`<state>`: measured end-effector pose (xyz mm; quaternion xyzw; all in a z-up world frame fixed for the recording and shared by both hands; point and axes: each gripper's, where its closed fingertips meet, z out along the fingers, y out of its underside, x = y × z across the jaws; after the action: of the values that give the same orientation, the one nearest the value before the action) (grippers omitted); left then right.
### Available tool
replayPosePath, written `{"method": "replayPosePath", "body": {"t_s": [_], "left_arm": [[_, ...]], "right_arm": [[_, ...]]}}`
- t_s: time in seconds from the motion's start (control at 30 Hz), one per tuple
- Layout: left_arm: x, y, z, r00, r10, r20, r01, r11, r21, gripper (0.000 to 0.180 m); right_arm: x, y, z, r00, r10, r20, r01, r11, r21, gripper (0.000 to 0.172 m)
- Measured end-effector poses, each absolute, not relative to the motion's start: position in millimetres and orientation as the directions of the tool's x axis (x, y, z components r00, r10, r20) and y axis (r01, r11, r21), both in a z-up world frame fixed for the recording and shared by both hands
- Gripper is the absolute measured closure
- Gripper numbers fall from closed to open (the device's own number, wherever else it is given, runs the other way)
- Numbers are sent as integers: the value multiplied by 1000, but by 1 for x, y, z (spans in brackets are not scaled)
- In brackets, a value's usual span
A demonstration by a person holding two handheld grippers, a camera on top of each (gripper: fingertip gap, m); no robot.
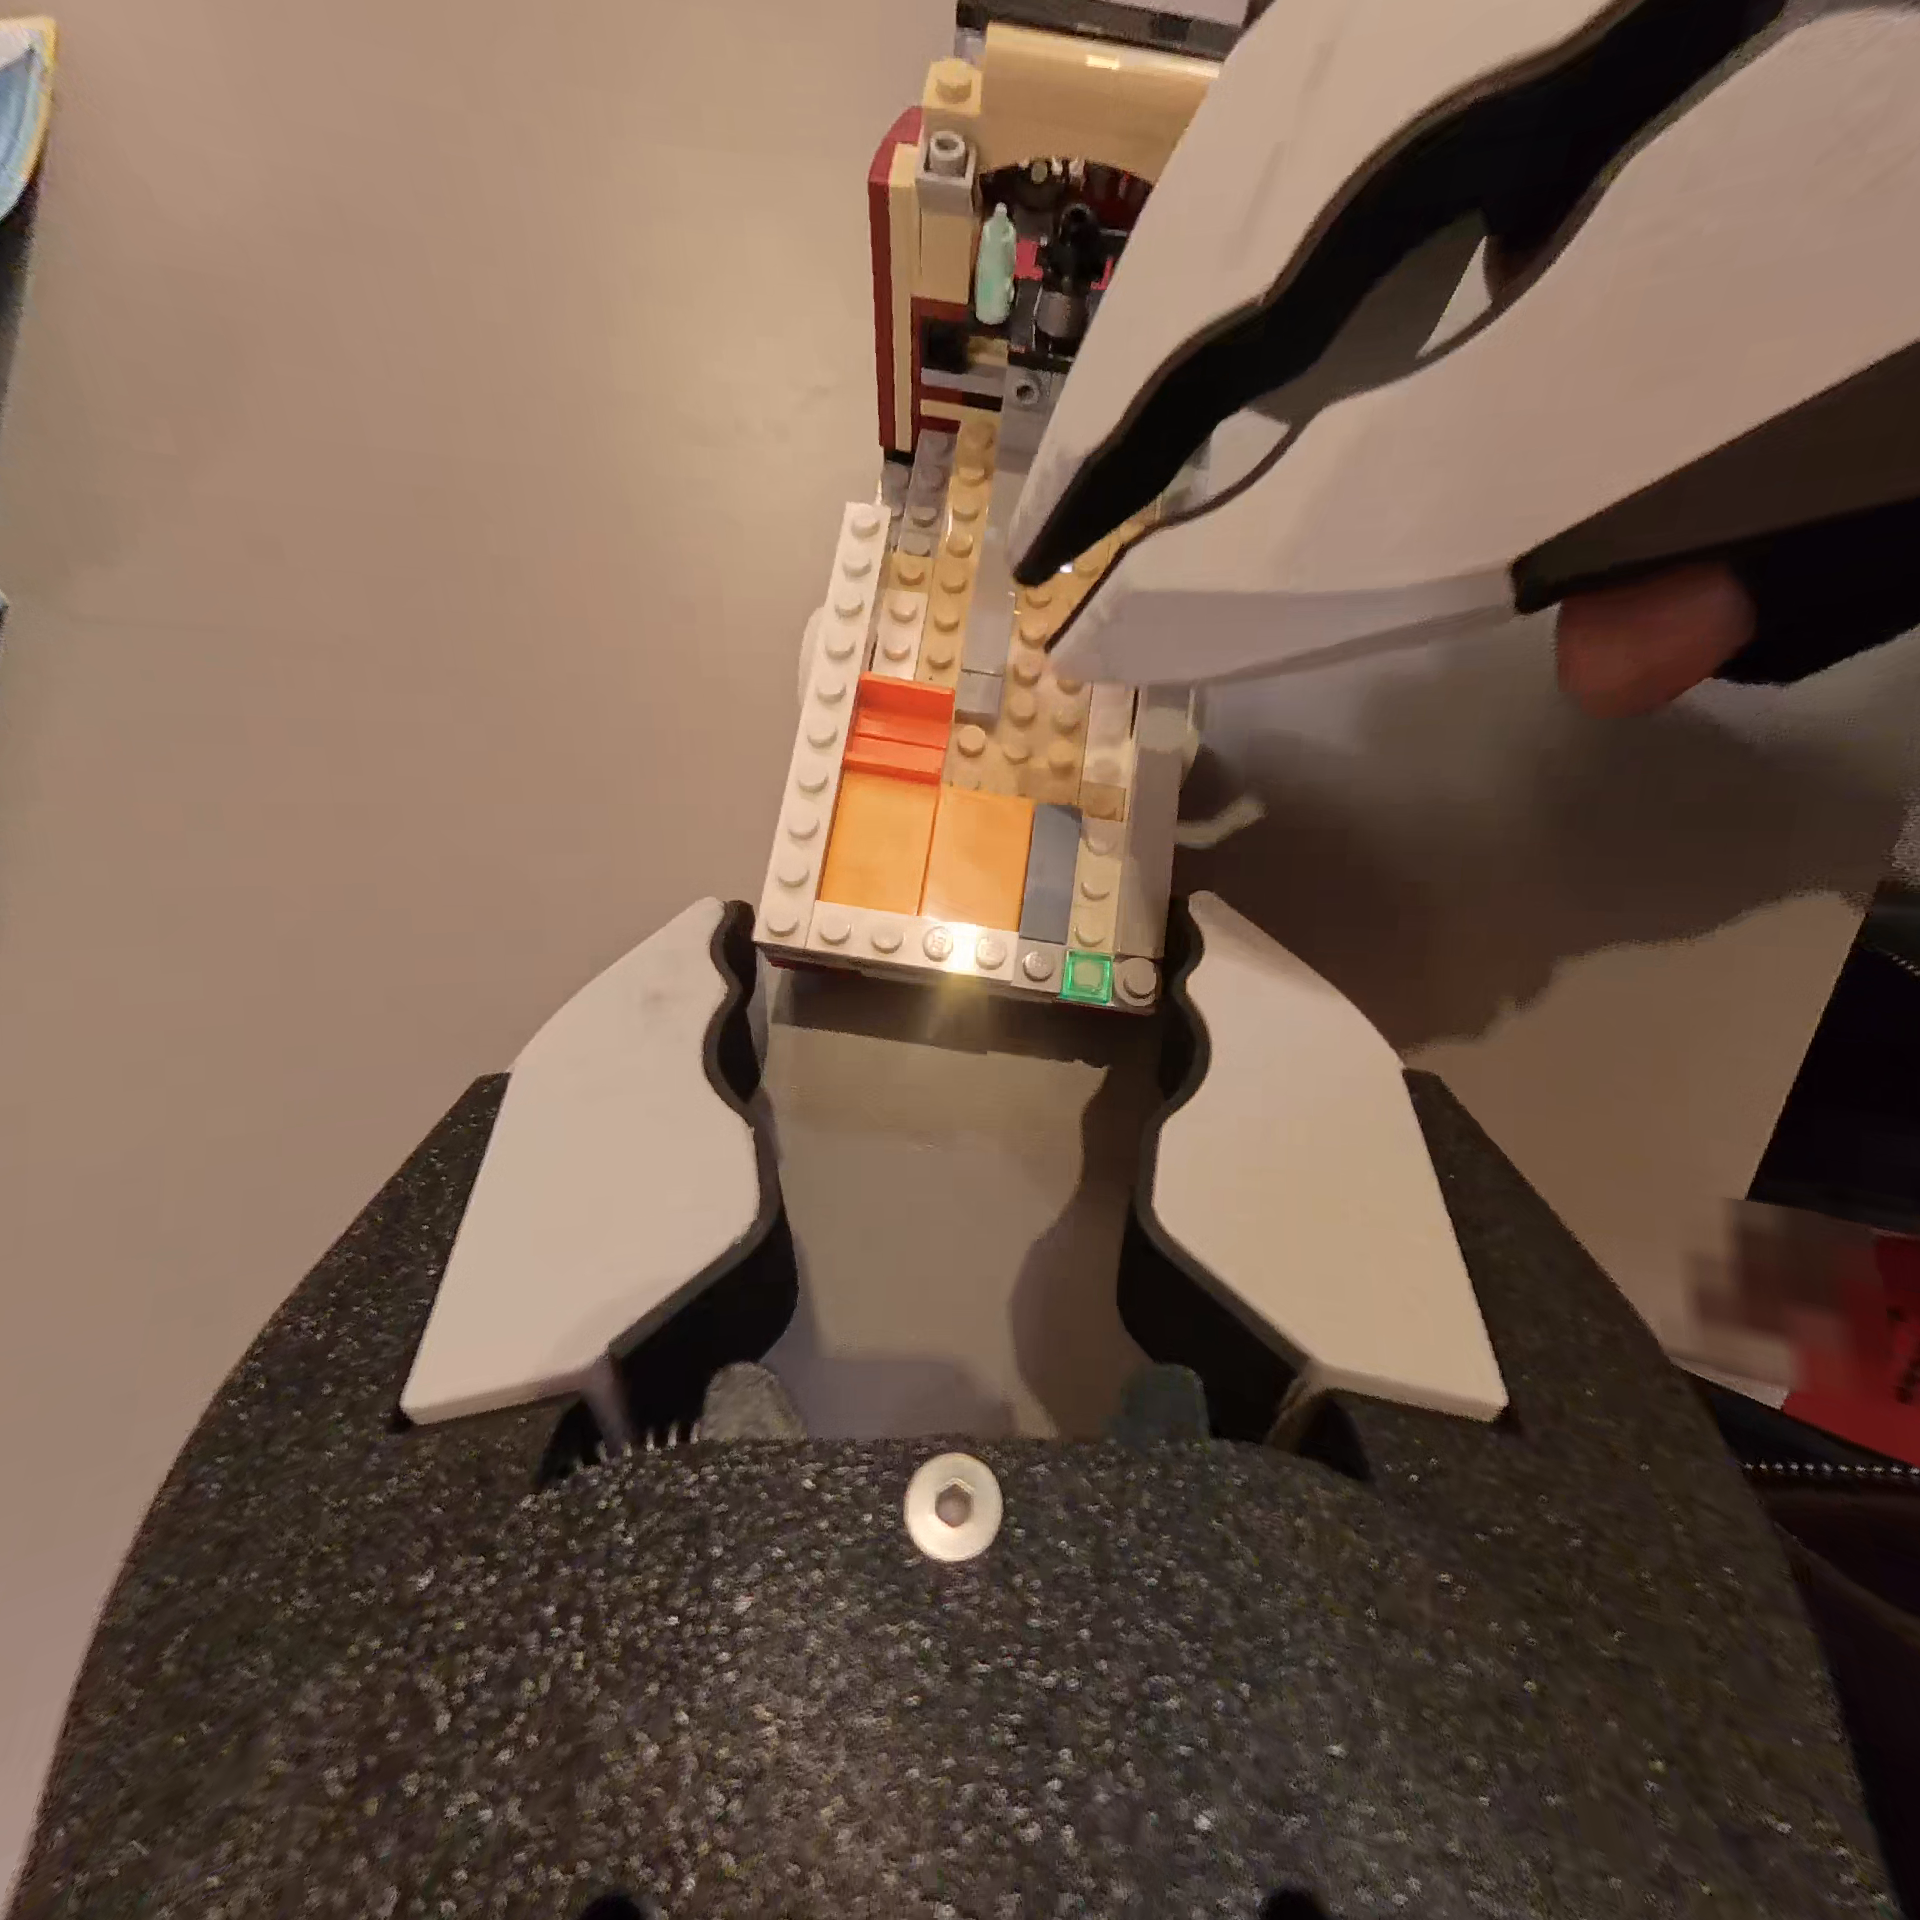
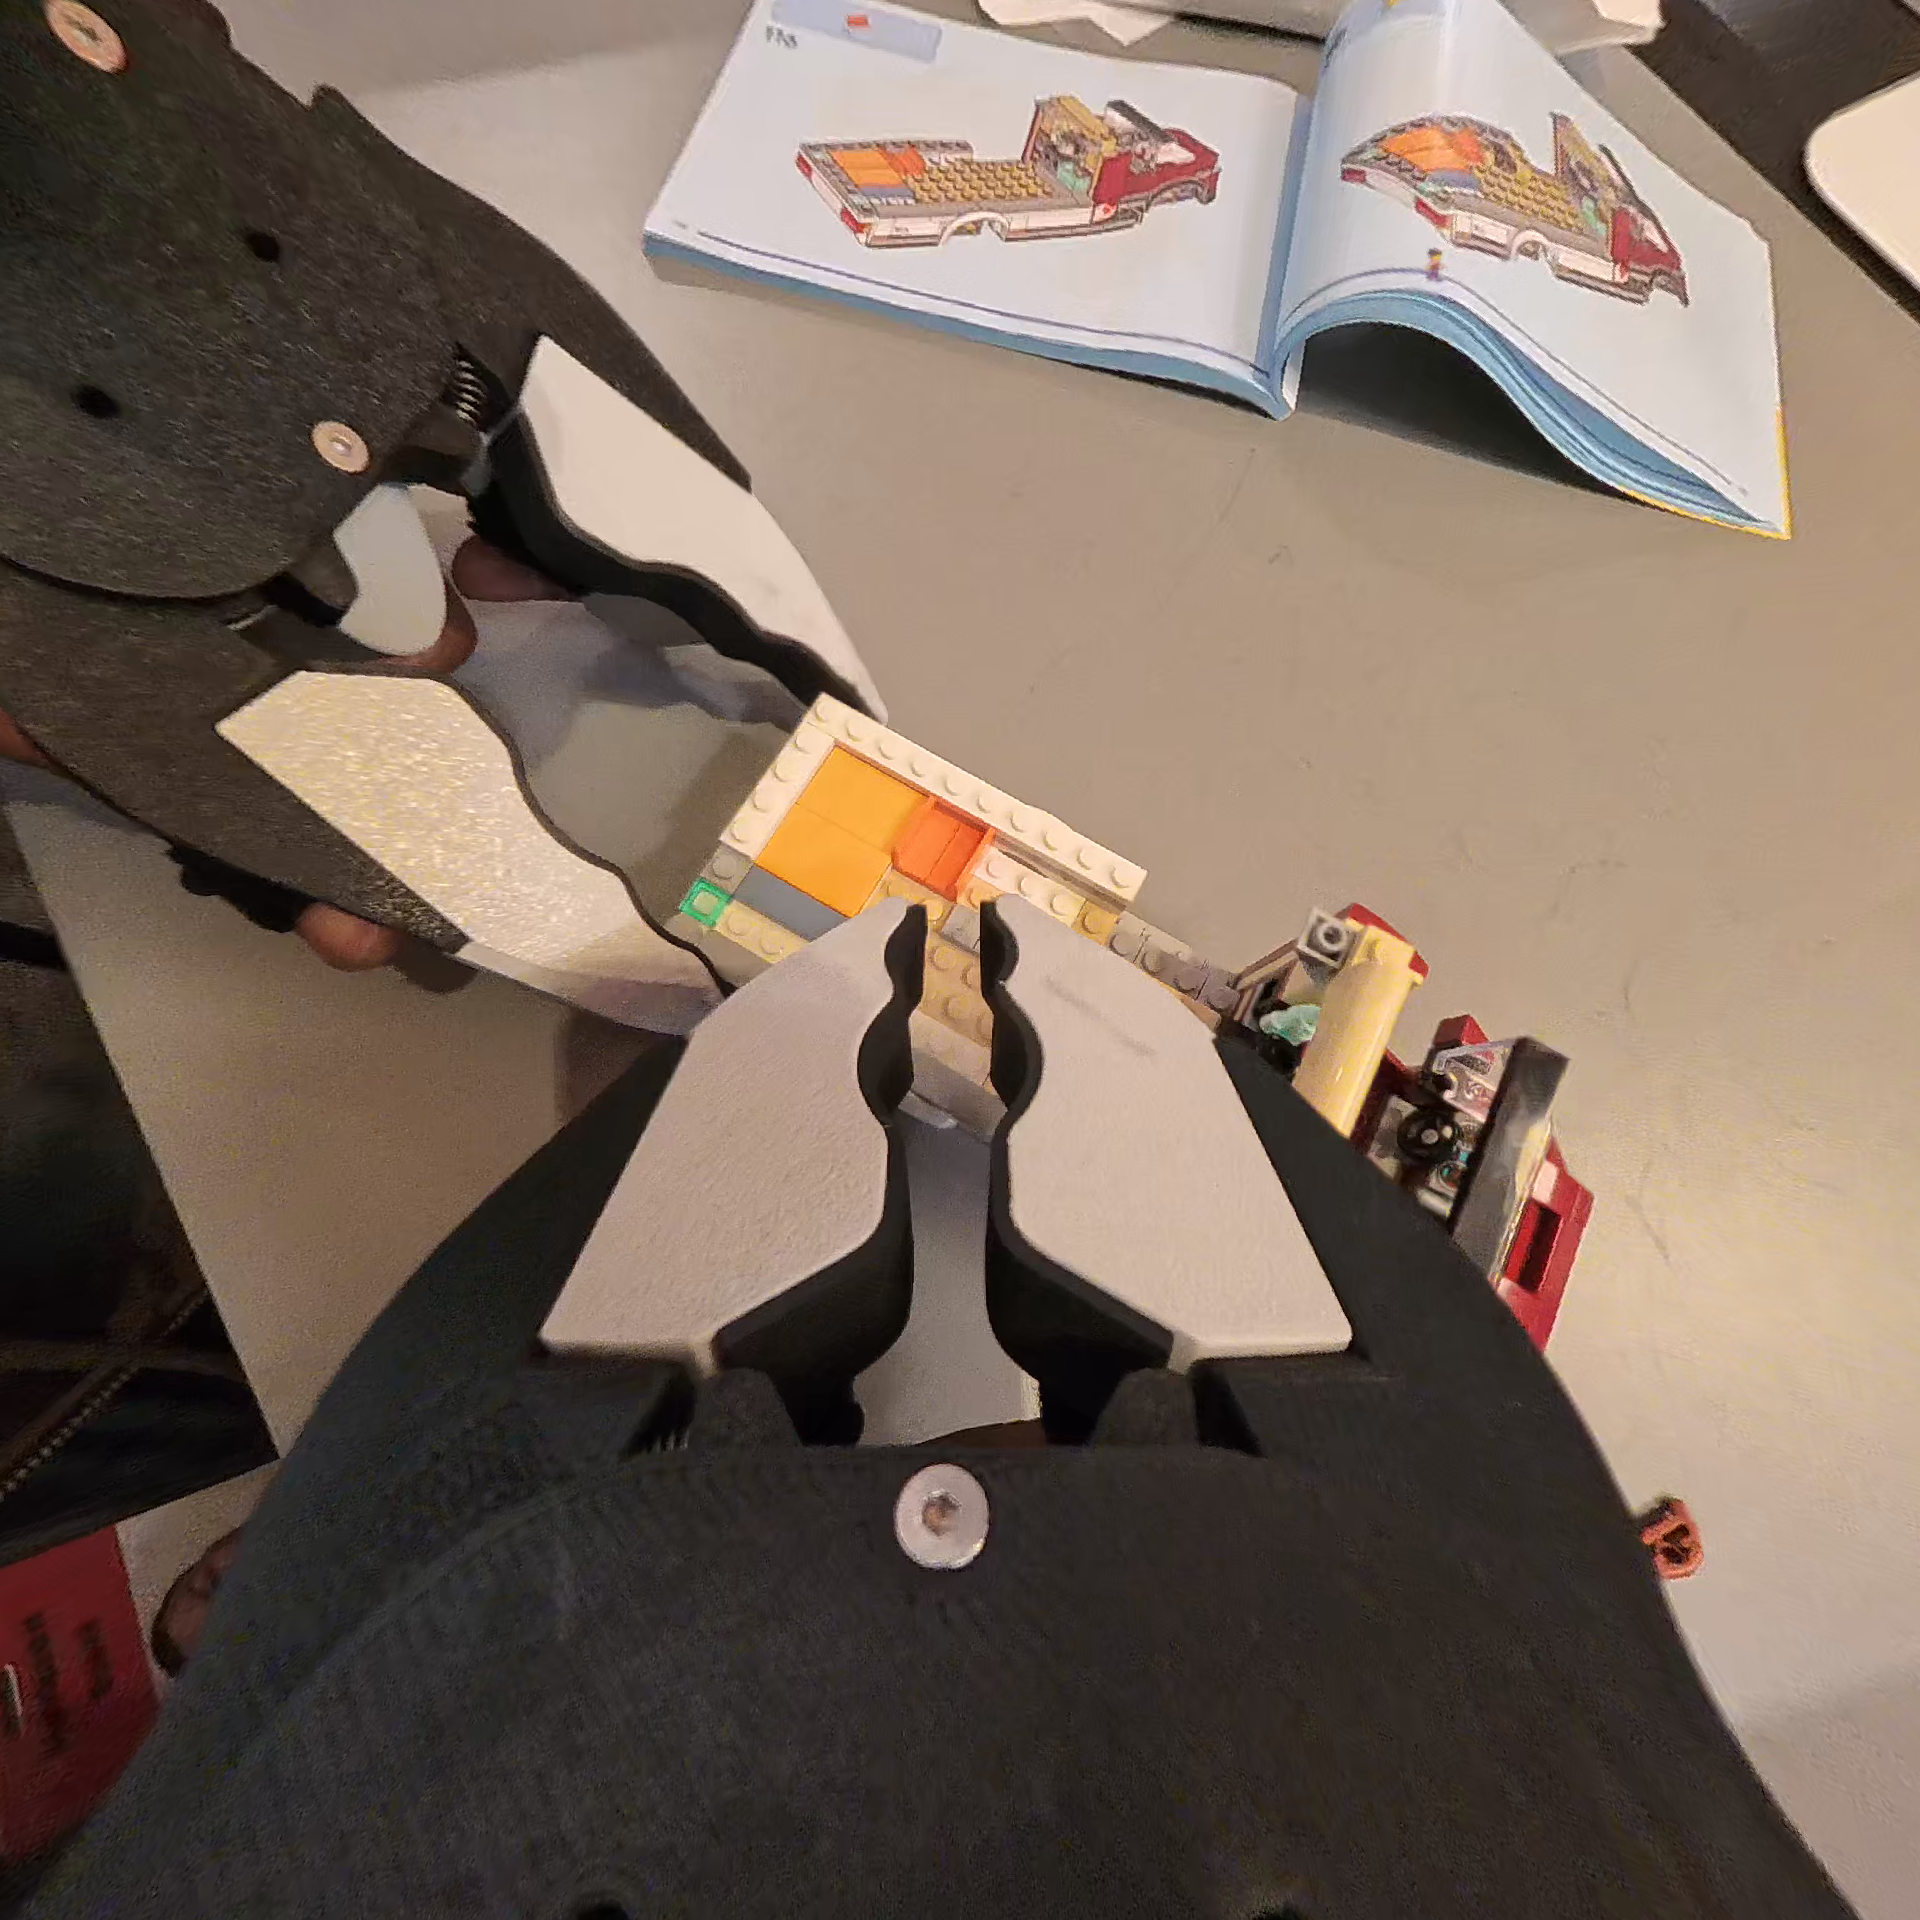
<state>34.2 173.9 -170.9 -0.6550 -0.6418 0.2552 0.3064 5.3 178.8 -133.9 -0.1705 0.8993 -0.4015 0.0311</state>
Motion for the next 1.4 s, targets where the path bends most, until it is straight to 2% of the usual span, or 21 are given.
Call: {"method": "replayPosePath", "body": {"t_s": [0.23,0.47,0.63,0.83,1.03,1.4], "left_arm": [[30,180,-176,117,993,14,700,-72,-711,104],[32,192,-176,138,990,39,703,-70,-708,106],[32,193,-176,145,986,77,708,-49,-705,106],[37,190,-166,146,976,161,671,23,-741,108],[38,173,-149,83,965,249,585,155,-796,109],[9,115,-116,9,993,118,527,95,-844,112]], "right_arm": [[1,171,-147,-951,-284,121,-286,664,-691,163],[-9,175,-151,-965,-253,72,-229,672,-704,163],[-5,183,-146,-954,-298,42,-231,638,-734,160],[-7,206,-133,-921,-383,70,-287,548,-785,159],[-13,224,-150,-898,-434,73,-320,531,-785,156],[-13,185,-170,-901,-422,100,-355,585,-729,159]]}}
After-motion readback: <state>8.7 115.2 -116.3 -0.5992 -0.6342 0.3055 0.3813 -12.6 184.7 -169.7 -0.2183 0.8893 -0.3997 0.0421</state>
